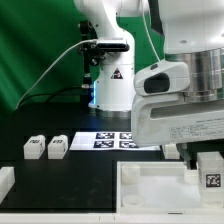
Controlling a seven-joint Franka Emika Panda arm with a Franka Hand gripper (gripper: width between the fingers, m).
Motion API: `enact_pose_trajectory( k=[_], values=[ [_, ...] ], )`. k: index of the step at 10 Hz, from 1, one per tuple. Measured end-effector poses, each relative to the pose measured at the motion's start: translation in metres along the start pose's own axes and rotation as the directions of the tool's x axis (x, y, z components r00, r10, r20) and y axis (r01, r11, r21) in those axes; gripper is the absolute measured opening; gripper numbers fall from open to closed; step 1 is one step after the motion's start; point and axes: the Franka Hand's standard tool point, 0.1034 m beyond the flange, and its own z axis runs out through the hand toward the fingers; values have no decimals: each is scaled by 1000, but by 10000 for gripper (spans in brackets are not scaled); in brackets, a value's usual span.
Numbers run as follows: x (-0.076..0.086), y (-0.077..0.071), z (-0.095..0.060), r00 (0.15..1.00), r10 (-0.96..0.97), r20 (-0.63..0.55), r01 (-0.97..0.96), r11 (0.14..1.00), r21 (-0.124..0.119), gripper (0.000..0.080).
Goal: Assemble one leg
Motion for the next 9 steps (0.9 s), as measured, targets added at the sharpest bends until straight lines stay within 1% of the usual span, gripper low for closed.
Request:
enact_pose_trajectory(
  k=[1,3,4,5,6,7,8,9],
  values=[
    [0,0,0,1000,7,0,-7,1000,0,291],
    [0,0,0,996,92,0,-92,996,2,291],
    [0,-1,1,979,202,-2,-202,979,4,291],
    [4,-2,1,935,353,-23,-353,936,12,291],
    [6,-3,1,858,512,-31,-512,859,27,291],
    [8,-2,2,703,710,-27,-708,703,67,291],
    [7,-2,2,534,846,-1,-841,531,101,293],
    [8,-2,2,417,909,26,-905,412,107,294]
  ],
)
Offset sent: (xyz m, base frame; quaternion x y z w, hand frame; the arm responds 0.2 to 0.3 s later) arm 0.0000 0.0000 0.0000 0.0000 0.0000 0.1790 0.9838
